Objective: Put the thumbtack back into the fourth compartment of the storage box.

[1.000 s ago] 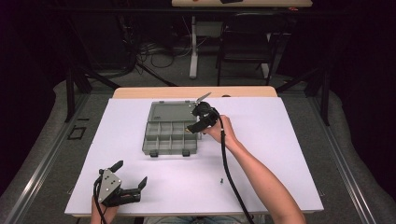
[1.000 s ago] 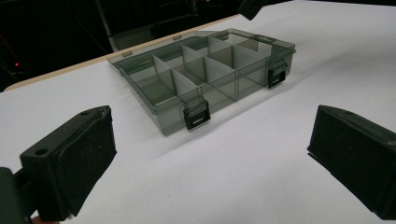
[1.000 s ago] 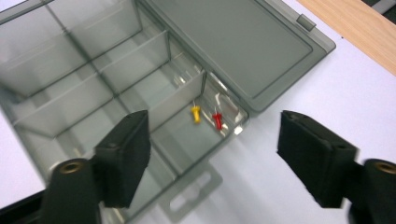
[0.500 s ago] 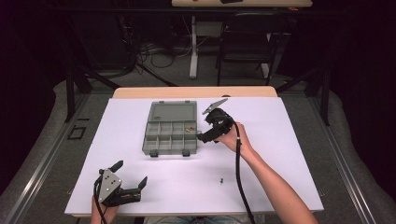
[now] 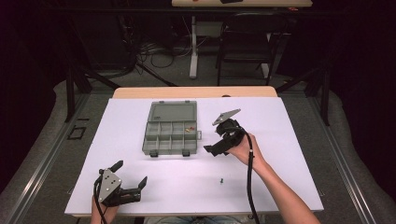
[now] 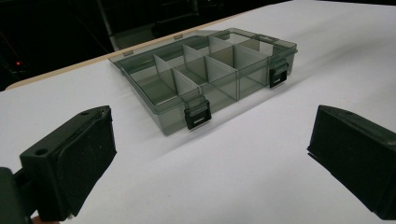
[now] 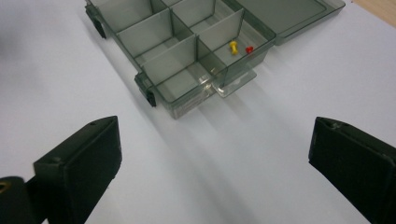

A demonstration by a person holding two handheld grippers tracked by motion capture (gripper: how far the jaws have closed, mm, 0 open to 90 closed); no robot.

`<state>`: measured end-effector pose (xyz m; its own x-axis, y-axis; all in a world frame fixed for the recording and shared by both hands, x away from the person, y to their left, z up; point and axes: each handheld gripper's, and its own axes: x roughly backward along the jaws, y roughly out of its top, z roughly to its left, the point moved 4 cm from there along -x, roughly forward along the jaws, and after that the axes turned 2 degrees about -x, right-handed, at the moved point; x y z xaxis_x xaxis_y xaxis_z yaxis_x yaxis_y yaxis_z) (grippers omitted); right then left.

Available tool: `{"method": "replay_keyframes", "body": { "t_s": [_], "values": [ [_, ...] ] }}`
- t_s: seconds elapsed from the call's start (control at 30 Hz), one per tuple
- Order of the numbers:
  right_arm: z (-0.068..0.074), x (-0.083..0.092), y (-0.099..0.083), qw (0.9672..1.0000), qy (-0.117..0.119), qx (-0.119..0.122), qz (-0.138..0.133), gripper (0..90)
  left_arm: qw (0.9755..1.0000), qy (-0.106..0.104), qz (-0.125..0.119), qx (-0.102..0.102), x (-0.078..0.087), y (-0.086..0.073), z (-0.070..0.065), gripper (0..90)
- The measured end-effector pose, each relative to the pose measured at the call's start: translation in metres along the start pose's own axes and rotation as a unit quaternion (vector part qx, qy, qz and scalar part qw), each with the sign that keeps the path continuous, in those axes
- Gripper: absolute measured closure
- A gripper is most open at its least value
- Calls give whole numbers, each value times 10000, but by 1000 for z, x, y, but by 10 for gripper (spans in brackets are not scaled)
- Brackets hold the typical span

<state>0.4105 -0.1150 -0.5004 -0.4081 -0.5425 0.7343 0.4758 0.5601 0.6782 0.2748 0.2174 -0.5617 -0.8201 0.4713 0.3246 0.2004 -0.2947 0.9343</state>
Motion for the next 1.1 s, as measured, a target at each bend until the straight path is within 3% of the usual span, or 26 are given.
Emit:
{"method": "replay_keyframes", "body": {
  "t_s": [0.43,0.73,0.87,1.1],
  "values": [
    [12,15,-45,9997,11,-208,115,1,10000,-7,-13,21,0,0,0,2],
    [16,16,-75,9990,100,-359,252,0,10000,55,50,30,-4,-1,0,2],
    [18,16,-85,9982,158,-430,383,0,10000,49,70,27,-5,-1,0,2],
    [27,12,-91,9982,134,-320,488,0,10000,49,63,13,-3,-1,0,2]
  ]
}}
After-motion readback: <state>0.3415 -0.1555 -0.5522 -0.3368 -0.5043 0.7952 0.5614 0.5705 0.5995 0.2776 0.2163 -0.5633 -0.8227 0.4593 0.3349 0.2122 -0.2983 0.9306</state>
